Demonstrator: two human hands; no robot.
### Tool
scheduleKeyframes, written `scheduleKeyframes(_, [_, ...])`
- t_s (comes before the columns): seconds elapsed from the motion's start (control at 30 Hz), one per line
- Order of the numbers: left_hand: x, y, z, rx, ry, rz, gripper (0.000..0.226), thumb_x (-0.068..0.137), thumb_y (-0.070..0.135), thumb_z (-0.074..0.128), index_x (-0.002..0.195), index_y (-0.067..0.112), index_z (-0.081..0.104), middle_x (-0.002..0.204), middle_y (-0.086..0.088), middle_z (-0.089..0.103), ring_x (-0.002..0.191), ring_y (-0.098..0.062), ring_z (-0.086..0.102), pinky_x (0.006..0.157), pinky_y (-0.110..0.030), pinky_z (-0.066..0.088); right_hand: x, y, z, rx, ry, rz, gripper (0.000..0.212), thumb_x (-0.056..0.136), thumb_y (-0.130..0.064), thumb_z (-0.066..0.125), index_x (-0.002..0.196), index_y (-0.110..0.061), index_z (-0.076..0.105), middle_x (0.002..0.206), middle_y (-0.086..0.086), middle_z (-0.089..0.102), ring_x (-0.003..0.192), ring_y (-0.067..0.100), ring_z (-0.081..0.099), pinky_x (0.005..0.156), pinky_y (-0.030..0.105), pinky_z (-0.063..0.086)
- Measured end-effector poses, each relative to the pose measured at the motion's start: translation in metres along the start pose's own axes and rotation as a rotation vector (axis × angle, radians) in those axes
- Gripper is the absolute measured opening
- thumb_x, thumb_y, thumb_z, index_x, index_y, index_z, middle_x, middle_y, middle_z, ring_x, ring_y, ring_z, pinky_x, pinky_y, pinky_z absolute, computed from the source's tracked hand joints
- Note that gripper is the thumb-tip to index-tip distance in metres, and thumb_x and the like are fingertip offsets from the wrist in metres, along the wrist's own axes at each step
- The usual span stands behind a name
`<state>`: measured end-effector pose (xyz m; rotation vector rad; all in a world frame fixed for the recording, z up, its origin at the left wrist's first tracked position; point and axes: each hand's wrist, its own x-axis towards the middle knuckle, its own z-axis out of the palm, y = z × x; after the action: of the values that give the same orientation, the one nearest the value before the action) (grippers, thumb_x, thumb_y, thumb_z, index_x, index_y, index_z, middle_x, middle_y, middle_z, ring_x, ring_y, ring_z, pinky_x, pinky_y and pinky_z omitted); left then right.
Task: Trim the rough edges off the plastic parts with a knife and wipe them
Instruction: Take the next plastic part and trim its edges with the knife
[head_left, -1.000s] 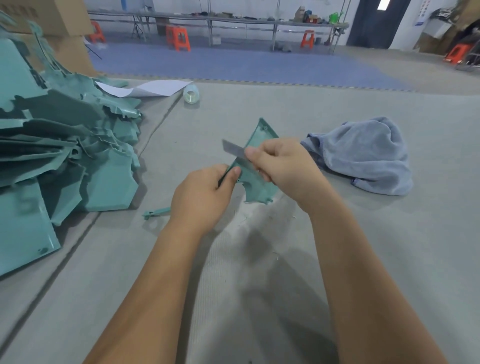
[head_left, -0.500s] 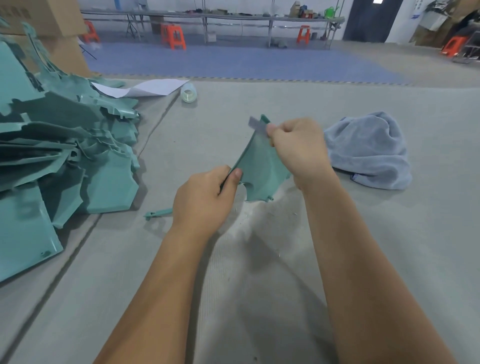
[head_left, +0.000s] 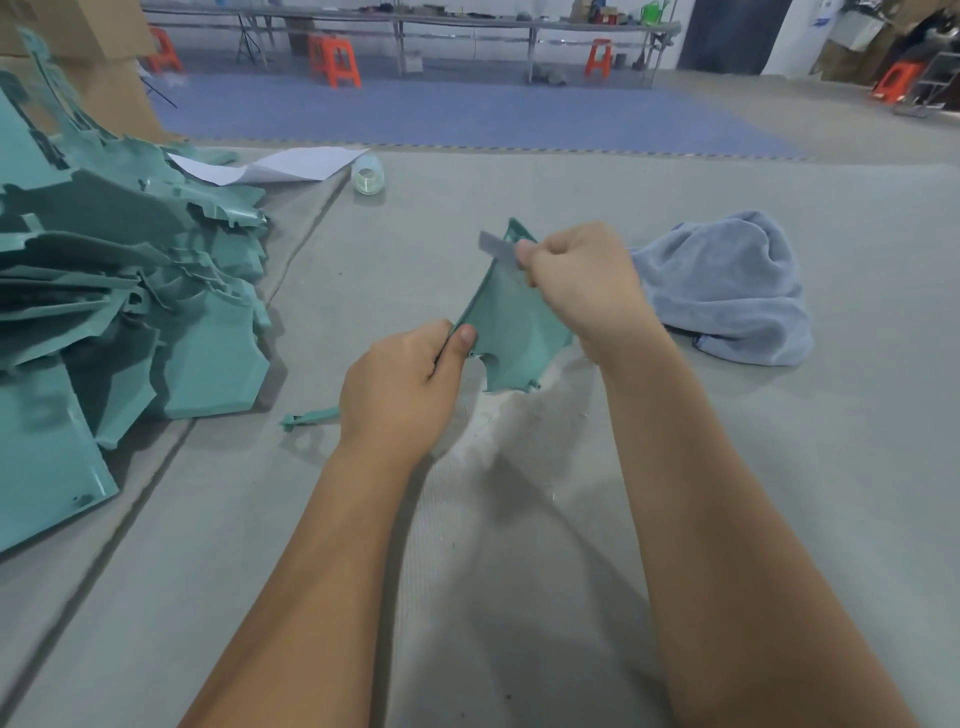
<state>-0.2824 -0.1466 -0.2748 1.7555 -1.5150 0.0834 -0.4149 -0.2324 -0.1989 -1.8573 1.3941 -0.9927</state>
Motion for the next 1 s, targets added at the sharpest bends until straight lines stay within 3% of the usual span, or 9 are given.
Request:
scheduleKeyframes(0.1, [-0.001,0.000,0.000,-0.002,0.005,0.003,0.046,0.100,0.041,0.040,0.061,0.017,0.031,0.051,0.002,0.039,0.052,-0.023,0.044,0.046,-0.033,0.029,0.010,-0.002,-0.008,0.040,0.078,-0.025,0.025,0.089,-0.025,0.058,0.066,-0.015,0.053,0.062,0.007,0.032,0.060,0.018,0.029,0.059,0.031,0.027])
scheduleKeyframes(0.17, [0.000,-0.001,0.000,0.007,0.004,-0.001,0.046,0.099,0.043,0.039,0.061,0.017,0.032,0.051,0.002,0.040,0.051,-0.020,0.043,0.045,-0.031,0.026,0.006,-0.004,-0.008,0.084,0.044,-0.025,0.025,0.088,-0.025,0.059,0.066,-0.015,0.054,0.059,0.006,0.034,0.057,0.017,0.030,0.058,0.029,0.026])
scheduleKeyframes(0.27, [0.001,-0.001,0.001,0.008,0.011,-0.006,0.048,0.099,0.043,0.040,0.059,0.019,0.031,0.049,0.003,0.040,0.048,-0.016,0.041,0.044,-0.029,0.021,-0.007,-0.006,-0.003,0.052,-0.210,0.033,0.027,0.089,-0.028,0.063,0.066,-0.013,0.060,0.040,-0.005,0.036,0.037,0.011,0.029,0.040,0.018,0.026])
scheduleKeyframes(0.37, [0.001,0.000,0.001,0.006,0.016,-0.019,0.050,0.099,0.043,0.040,0.056,0.021,0.031,0.048,0.004,0.039,0.047,-0.013,0.038,0.044,-0.029,0.020,-0.016,-0.007,0.003,-0.026,-0.364,0.050,0.025,0.092,-0.025,0.061,0.072,-0.011,0.059,0.042,-0.004,0.033,0.031,0.007,0.025,0.033,0.016,0.021])
scheduleKeyframes(0.57, [-0.001,0.000,0.000,0.026,0.008,0.000,0.049,0.100,0.042,0.038,0.057,0.020,0.028,0.049,0.004,0.038,0.048,-0.020,0.040,0.044,-0.030,0.020,0.002,-0.008,-0.001,-0.108,-0.053,-0.033,0.027,0.088,-0.028,0.062,0.068,-0.009,0.063,0.053,0.001,0.035,0.054,0.019,0.034,0.056,0.028,0.030])
scheduleKeyframes(0.8, [-0.001,-0.001,0.000,0.006,0.015,0.010,0.049,0.100,0.040,0.041,0.057,0.020,0.025,0.048,0.003,0.034,0.050,-0.027,0.041,0.046,-0.033,0.026,0.017,-0.010,-0.015,-0.104,0.053,-0.085,0.027,0.087,-0.025,0.060,0.063,-0.014,0.054,0.054,0.003,0.030,0.054,0.019,0.027,0.054,0.029,0.024])
scheduleKeyframes(0.93, [0.001,-0.001,0.001,0.008,0.019,0.006,0.050,0.099,0.041,0.040,0.057,0.021,0.026,0.048,0.004,0.034,0.048,-0.023,0.039,0.045,-0.032,0.023,-0.001,-0.013,-0.008,-0.028,-0.257,0.027,0.035,0.088,-0.028,0.063,0.055,-0.016,0.057,0.038,-0.006,0.036,0.034,0.011,0.028,0.037,0.015,0.023])
scheduleKeyframes(1.0, [0.001,-0.001,0.001,0.010,0.019,-0.002,0.050,0.099,0.042,0.041,0.056,0.022,0.026,0.048,0.005,0.034,0.048,-0.023,0.036,0.045,-0.032,0.020,-0.011,-0.014,-0.004,-0.082,-0.402,0.067,0.037,0.090,-0.028,0.062,0.056,-0.016,0.056,0.035,-0.008,0.034,0.030,0.008,0.026,0.035,0.015,0.021])
